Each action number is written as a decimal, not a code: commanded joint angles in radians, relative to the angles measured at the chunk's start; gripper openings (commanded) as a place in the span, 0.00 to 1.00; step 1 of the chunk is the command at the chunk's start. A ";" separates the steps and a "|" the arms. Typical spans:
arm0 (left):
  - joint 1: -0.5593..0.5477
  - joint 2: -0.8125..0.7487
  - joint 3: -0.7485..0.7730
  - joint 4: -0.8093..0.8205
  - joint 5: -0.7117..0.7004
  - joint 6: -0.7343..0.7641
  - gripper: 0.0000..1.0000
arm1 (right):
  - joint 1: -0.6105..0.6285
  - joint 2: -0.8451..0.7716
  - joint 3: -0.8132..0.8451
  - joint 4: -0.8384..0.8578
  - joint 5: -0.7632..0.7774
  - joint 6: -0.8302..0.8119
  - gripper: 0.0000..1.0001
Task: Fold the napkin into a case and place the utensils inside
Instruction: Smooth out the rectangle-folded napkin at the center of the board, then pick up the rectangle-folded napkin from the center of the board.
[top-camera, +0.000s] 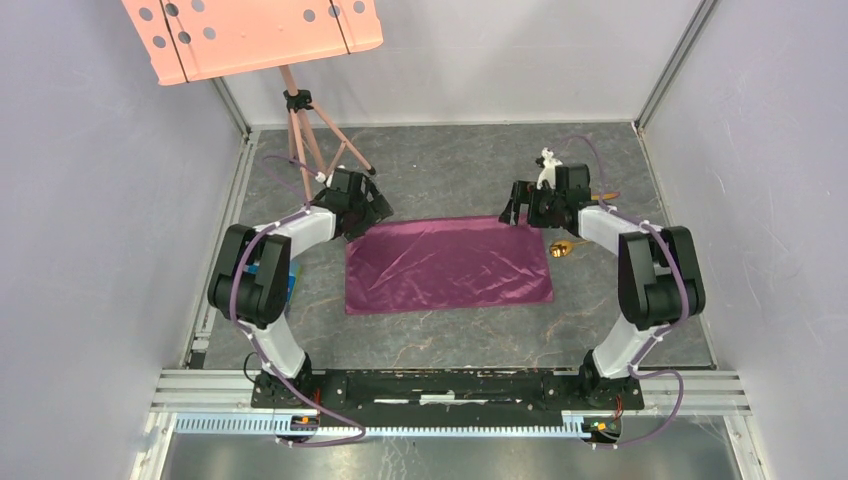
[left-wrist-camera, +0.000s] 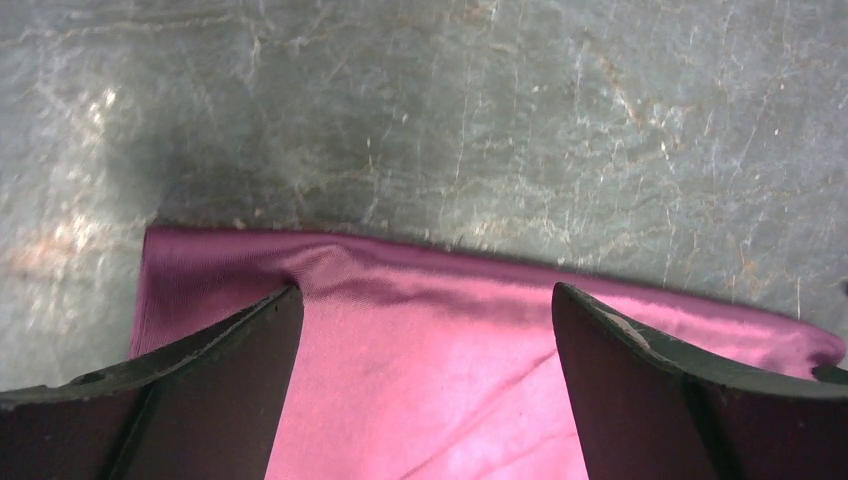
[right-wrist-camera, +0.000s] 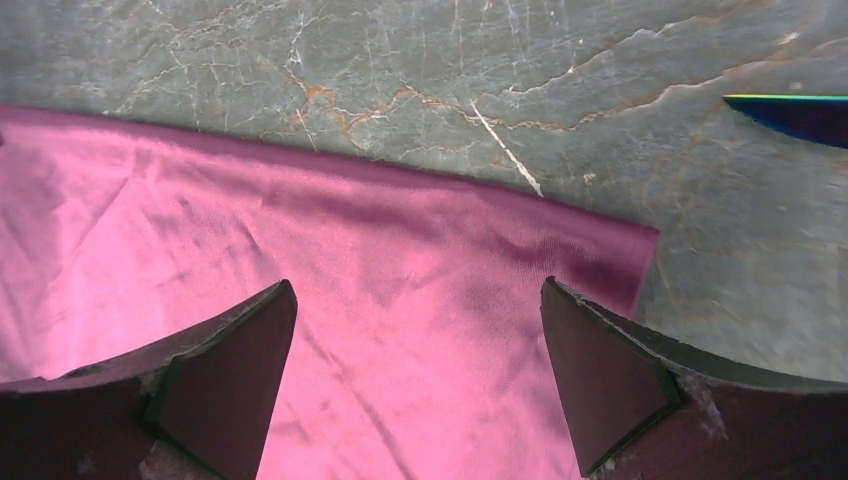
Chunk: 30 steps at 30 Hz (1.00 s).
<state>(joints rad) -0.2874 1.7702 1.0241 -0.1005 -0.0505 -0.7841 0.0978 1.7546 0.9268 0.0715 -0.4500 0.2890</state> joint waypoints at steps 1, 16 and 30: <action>-0.005 -0.121 0.071 -0.122 0.060 0.050 1.00 | 0.088 -0.150 0.163 -0.462 0.361 -0.058 0.98; -0.190 -0.566 0.002 -0.239 0.438 0.173 1.00 | 0.065 -0.040 0.324 -0.916 0.502 -0.142 0.72; -0.200 -0.727 -0.120 -0.214 0.570 0.174 1.00 | 0.069 0.048 0.343 -0.926 0.385 -0.197 0.62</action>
<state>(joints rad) -0.4885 1.0798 0.9180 -0.3347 0.4500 -0.6571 0.1616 1.7714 1.2110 -0.8371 -0.0334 0.1051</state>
